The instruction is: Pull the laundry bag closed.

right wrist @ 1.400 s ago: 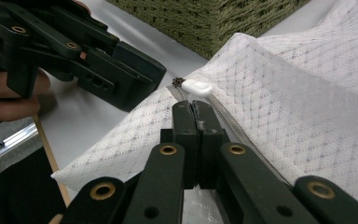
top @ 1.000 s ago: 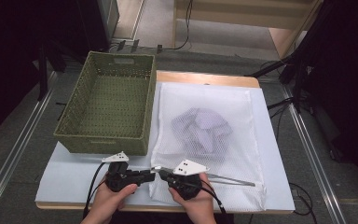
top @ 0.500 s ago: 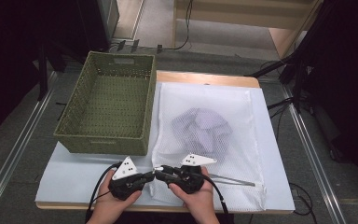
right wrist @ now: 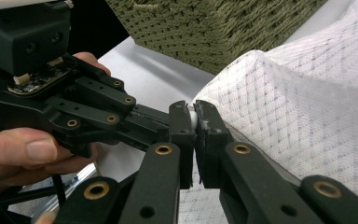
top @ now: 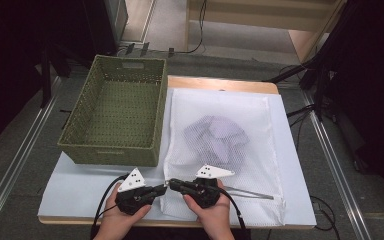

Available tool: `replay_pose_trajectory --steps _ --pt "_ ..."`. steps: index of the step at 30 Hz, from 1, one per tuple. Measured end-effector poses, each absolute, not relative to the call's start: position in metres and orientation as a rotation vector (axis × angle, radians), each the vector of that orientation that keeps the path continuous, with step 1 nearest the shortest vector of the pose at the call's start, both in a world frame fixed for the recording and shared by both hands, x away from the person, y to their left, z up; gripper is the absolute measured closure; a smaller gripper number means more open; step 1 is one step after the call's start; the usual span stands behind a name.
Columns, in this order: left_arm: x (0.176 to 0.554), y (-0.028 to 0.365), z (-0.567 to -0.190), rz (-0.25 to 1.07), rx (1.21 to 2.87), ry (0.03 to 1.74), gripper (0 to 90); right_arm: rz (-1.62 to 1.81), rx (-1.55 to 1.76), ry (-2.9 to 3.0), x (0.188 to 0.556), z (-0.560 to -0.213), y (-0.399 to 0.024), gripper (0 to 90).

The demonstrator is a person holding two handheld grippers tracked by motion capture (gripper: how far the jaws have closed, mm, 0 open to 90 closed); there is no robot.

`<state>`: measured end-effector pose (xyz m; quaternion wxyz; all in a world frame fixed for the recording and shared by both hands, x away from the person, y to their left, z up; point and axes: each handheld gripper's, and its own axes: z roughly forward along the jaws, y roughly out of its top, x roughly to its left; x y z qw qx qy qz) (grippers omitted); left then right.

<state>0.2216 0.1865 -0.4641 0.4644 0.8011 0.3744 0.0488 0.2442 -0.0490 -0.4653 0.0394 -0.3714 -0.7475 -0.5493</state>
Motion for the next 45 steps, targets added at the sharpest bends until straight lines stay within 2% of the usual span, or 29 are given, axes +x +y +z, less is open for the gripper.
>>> replay_pose_trajectory --steps 4,7,9,30,37,40,42,45 --pt "0.226 0.190 -0.466 0.060 1.937 0.940 80.9 -1.693 -1.135 -2.295 0.243 -0.466 -0.048 88.0" --pt "0.228 0.192 -0.466 0.028 1.918 0.941 88.4 -1.694 -1.129 -2.304 0.242 -0.466 -0.047 88.0" --pt "0.227 0.192 -0.466 0.035 1.918 0.939 89.7 -1.701 -1.132 -2.316 0.242 -0.466 -0.047 88.0" --pt "0.228 0.192 -0.467 0.017 1.903 0.967 90.0 -1.674 -1.163 -2.403 0.240 -0.469 -0.050 88.3" --pt "0.228 0.190 -0.467 0.033 1.921 0.968 79.5 -1.689 -1.136 -2.404 0.237 -0.470 -0.047 88.2" --pt "0.229 0.186 -0.467 0.034 1.930 0.954 81.8 -1.694 -1.130 -2.398 0.234 -0.471 -0.047 88.3" --pt "0.231 0.186 -0.467 0.026 1.928 0.940 87.8 -1.701 -1.134 -2.392 0.234 -0.470 -0.049 88.2" --pt "0.235 0.186 -0.465 0.009 1.913 0.922 89.2 -1.713 -1.136 -2.378 0.237 -0.468 -0.052 88.2"
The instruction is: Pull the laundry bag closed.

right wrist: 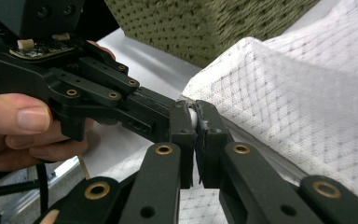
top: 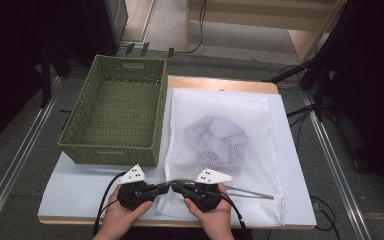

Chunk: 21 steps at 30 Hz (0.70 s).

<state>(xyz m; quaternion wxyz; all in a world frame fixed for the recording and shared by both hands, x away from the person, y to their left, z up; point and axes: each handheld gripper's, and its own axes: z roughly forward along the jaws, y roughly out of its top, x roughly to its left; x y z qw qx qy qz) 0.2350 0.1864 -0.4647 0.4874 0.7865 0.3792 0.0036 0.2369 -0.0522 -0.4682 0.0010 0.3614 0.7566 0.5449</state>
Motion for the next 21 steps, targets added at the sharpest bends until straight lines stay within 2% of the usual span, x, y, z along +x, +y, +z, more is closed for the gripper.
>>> replay_pose_trajectory --steps 21 --pt "0.229 0.193 -0.461 0.095 1.892 0.930 89.6 1.615 1.159 2.345 0.236 -0.469 -0.068 88.2"
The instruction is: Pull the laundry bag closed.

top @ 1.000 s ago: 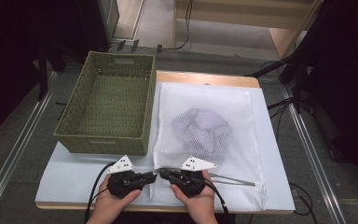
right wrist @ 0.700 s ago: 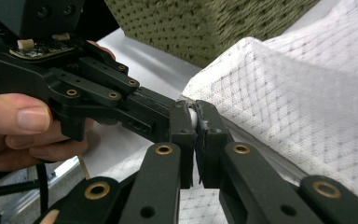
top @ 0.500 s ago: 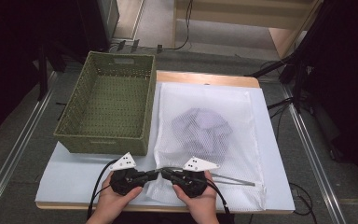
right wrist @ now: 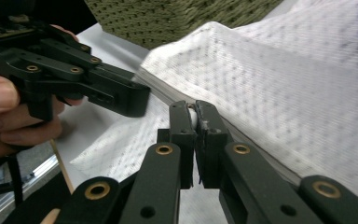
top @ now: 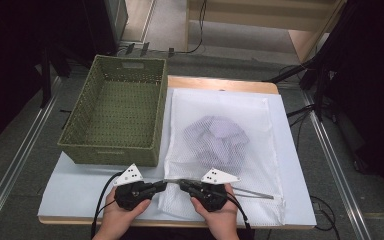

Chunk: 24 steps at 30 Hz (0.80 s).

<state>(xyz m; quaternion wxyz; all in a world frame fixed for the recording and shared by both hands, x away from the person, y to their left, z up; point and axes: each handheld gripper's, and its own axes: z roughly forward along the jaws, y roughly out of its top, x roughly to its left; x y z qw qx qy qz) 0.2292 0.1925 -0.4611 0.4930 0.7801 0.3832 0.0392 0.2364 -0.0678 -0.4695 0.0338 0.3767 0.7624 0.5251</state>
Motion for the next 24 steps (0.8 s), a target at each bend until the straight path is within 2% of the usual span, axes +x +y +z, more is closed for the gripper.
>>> replay_pose_trajectory --steps 24 --pt "0.229 0.199 -0.461 0.114 1.893 0.966 89.5 1.567 1.207 2.285 0.233 -0.466 -0.105 88.2"
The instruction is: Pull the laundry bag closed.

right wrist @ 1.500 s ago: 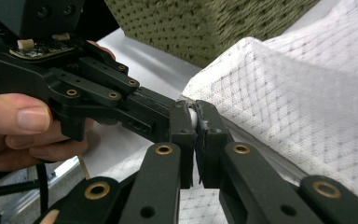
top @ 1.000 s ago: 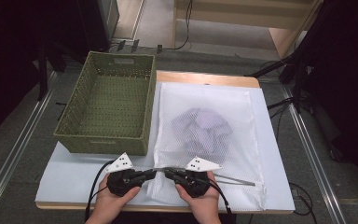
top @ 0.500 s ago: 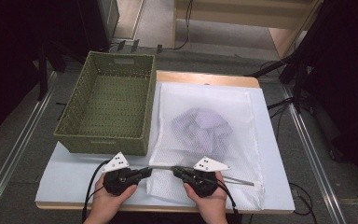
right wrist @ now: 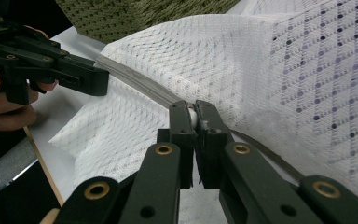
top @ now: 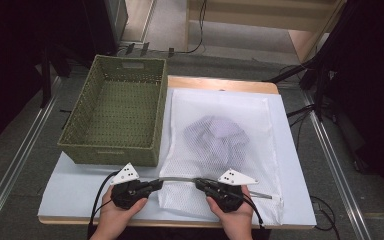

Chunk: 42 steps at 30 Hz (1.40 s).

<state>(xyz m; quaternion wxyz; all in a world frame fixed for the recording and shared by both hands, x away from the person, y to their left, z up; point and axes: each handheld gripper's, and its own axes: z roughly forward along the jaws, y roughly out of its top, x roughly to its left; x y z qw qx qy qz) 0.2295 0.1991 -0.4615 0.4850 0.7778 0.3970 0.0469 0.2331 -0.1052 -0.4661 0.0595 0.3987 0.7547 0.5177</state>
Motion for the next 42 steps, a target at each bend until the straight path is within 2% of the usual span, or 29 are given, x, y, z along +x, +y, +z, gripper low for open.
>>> replay_pose_trajectory --steps 14,42 --pt "0.226 0.197 -0.461 0.140 1.912 0.952 89.5 1.567 1.175 2.270 0.229 -0.462 -0.120 88.2" --pt "0.225 0.196 -0.462 0.157 1.927 0.956 89.5 1.527 1.258 2.168 0.219 -0.465 -0.180 88.1"
